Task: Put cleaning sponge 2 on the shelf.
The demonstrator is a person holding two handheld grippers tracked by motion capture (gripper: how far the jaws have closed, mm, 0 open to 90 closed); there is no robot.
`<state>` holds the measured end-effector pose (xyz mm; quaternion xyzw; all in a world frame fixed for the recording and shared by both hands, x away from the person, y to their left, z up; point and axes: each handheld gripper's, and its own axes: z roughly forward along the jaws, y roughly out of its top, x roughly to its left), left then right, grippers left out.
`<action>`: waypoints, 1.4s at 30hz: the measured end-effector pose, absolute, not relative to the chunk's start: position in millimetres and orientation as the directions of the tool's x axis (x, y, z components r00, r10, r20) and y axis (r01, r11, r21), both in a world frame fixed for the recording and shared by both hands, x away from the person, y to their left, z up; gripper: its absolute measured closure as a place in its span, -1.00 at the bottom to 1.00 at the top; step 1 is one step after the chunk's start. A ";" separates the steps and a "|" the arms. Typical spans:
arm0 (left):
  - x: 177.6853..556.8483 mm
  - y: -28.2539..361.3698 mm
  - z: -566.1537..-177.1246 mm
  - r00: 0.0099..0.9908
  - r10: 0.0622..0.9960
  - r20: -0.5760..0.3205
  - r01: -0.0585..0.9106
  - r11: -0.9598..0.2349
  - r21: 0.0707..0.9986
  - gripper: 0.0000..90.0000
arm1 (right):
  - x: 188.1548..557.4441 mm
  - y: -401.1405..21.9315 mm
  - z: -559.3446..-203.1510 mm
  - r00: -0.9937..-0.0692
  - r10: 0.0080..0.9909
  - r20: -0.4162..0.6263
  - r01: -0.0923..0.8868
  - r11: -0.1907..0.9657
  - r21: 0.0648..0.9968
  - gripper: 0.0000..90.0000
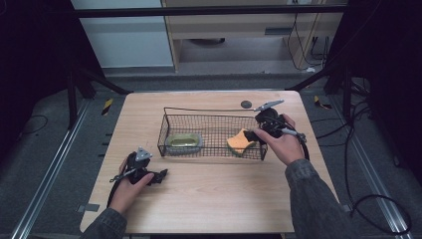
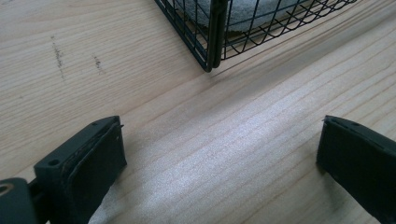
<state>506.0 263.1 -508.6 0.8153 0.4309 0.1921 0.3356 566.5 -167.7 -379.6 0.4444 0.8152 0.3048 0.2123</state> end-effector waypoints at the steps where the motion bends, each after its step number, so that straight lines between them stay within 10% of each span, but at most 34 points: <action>1: 506.0 263.1 -508.6 0.555 0.832 0.024 0.574 -0.403 0.713 -1.00 | 564.3 -171.0 -378.8 -0.512 0.855 -0.082 0.590 0.419 0.690 -0.81; 42: 506.0 263.1 -508.5 0.555 0.831 0.024 0.574 -0.404 0.713 -1.00 | 500.0 -284.5 -437.6 -0.322 0.947 -0.019 0.629 0.228 0.743 -0.50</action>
